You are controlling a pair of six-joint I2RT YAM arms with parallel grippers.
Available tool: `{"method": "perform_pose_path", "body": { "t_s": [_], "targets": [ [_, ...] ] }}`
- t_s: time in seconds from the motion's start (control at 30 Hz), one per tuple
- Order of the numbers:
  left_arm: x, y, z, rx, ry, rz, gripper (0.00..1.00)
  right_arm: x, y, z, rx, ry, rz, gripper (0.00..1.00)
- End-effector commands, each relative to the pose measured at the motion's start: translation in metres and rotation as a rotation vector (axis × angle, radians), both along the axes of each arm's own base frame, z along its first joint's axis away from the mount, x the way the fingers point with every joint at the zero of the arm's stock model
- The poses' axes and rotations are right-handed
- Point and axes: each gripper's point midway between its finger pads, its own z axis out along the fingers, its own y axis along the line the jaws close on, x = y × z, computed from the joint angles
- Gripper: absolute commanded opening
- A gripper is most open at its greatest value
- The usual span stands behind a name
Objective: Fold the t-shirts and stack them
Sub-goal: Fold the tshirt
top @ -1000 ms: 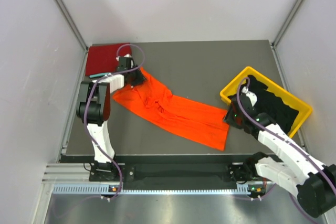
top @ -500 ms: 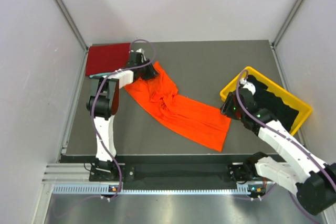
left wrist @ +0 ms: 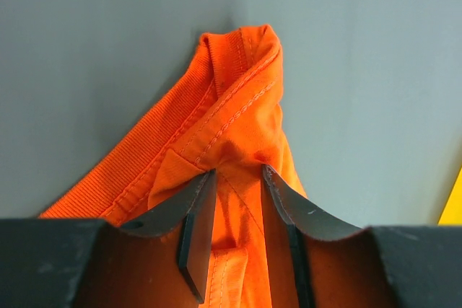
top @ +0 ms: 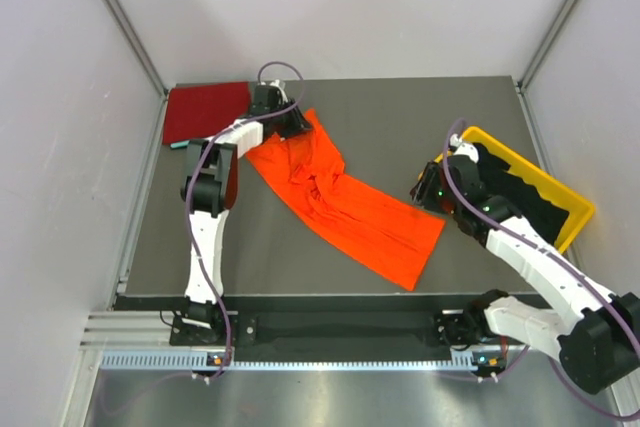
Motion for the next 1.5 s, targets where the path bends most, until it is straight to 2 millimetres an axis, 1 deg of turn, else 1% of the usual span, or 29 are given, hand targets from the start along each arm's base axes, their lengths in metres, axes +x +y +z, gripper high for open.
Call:
{"method": "perform_pose_path", "body": {
  "t_s": [0.0, 0.07, 0.1, 0.17, 0.2, 0.23, 0.27, 0.3, 0.33, 0.37, 0.4, 0.43, 0.47, 0.5, 0.53, 0.57, 0.6, 0.67, 0.7, 0.73, 0.8, 0.83, 0.87, 0.9, 0.93, 1.03, 1.23, 1.3, 1.47],
  "targets": [
    [-0.016, 0.004, -0.049, 0.066, 0.13, 0.0, 0.37, 0.016, 0.01, 0.018, 0.02, -0.065, 0.022, 0.43],
    [-0.013, 0.006, -0.033, 0.077, 0.101, 0.006, 0.38, 0.018, 0.012, 0.01, 0.006, -0.04, 0.029, 0.43],
    [-0.012, 0.009, -0.028, 0.095, 0.1, 0.021, 0.38, 0.02, 0.013, 0.011, 0.004, -0.04, 0.032, 0.43],
    [-0.01, 0.013, -0.007, 0.114, 0.071, 0.017, 0.38, 0.021, 0.016, 0.006, 0.005, -0.026, 0.047, 0.43],
    [-0.015, 0.017, -0.002, 0.137, 0.088, 0.023, 0.38, 0.022, 0.017, 0.007, 0.005, -0.029, 0.051, 0.43],
    [-0.012, 0.026, 0.017, 0.176, 0.052, 0.045, 0.38, 0.023, 0.019, 0.008, 0.005, -0.031, 0.064, 0.43],
    [-0.013, 0.031, 0.027, 0.203, 0.043, 0.053, 0.38, 0.024, 0.021, 0.008, 0.004, -0.033, 0.075, 0.44],
    [-0.02, 0.04, 0.031, 0.246, 0.07, 0.068, 0.38, 0.027, 0.023, 0.01, -0.002, -0.028, 0.087, 0.44],
    [-0.019, 0.052, 0.049, 0.309, 0.038, 0.105, 0.38, 0.026, 0.025, 0.009, -0.011, -0.015, 0.11, 0.44],
    [-0.023, 0.063, 0.054, 0.35, 0.043, 0.132, 0.39, 0.025, 0.026, 0.006, -0.018, 0.002, 0.123, 0.44],
    [-0.029, 0.073, 0.055, 0.393, 0.052, 0.157, 0.4, 0.025, 0.028, 0.005, -0.02, 0.01, 0.134, 0.44],
    [-0.034, 0.08, 0.065, 0.416, 0.046, 0.176, 0.4, 0.024, 0.032, 0.003, -0.019, 0.021, 0.157, 0.44],
    [-0.038, 0.086, 0.066, 0.445, 0.041, 0.184, 0.4, 0.024, 0.033, 0.003, -0.019, 0.023, 0.167, 0.44],
    [-0.048, 0.09, 0.055, 0.46, 0.067, 0.184, 0.4, 0.023, 0.034, 0.002, -0.017, 0.026, 0.178, 0.45],
    [-0.052, 0.092, 0.06, 0.456, 0.058, 0.188, 0.4, 0.022, 0.037, 0.002, -0.011, 0.027, 0.191, 0.45],
    [-0.053, 0.092, 0.059, 0.441, 0.054, 0.184, 0.4, 0.021, 0.037, 0.002, -0.01, 0.024, 0.194, 0.45],
    [-0.062, 0.091, 0.047, 0.434, 0.077, 0.168, 0.4, 0.021, 0.038, 0.003, -0.009, 0.023, 0.197, 0.45],
    [-0.061, 0.085, 0.047, 0.389, 0.052, 0.147, 0.4, 0.02, 0.04, 0.003, -0.006, 0.022, 0.203, 0.45],
    [-0.065, 0.073, 0.044, 0.341, 0.059, 0.101, 0.4, 0.019, 0.04, 0.003, -0.003, 0.021, 0.205, 0.45],
    [-0.066, 0.07, 0.037, 0.33, 0.072, 0.089, 0.4, 0.018, 0.041, 0.002, -0.001, 0.021, 0.209, 0.45],
    [-0.062, 0.067, 0.033, 0.314, 0.086, 0.084, 0.4, 0.018, 0.042, 0.003, 0.001, 0.018, 0.212, 0.45],
    [-0.062, 0.066, 0.021, 0.316, 0.116, 0.083, 0.4, 0.019, 0.042, 0.004, 0.002, 0.017, 0.212, 0.45],
    [-0.062, 0.066, 0.016, 0.32, 0.131, 0.083, 0.4, 0.019, 0.043, 0.005, 0.003, 0.014, 0.212, 0.45],
    [-0.059, 0.066, 0.017, 0.319, 0.136, 0.086, 0.4, 0.019, 0.043, 0.006, 0.004, 0.011, 0.213, 0.45],
    [-0.058, 0.065, 0.007, 0.319, 0.152, 0.084, 0.4, 0.02, 0.043, 0.006, 0.006, 0.01, 0.212, 0.45],
    [-0.053, 0.068, -0.002, 0.334, 0.156, 0.105, 0.4, 0.021, 0.046, 0.009, 0.011, 0.004, 0.218, 0.45],
    [-0.049, 0.067, -0.006, 0.316, 0.139, 0.123, 0.39, 0.022, 0.047, 0.005, 0.009, 0.006, 0.221, 0.45],
    [-0.051, 0.068, -0.007, 0.319, 0.141, 0.129, 0.38, 0.021, 0.047, 0.002, 0.009, 0.009, 0.22, 0.45],
    [-0.048, 0.07, -0.003, 0.33, 0.124, 0.137, 0.37, 0.022, 0.05, -0.001, 0.012, 0.016, 0.223, 0.44]
  ]
}}
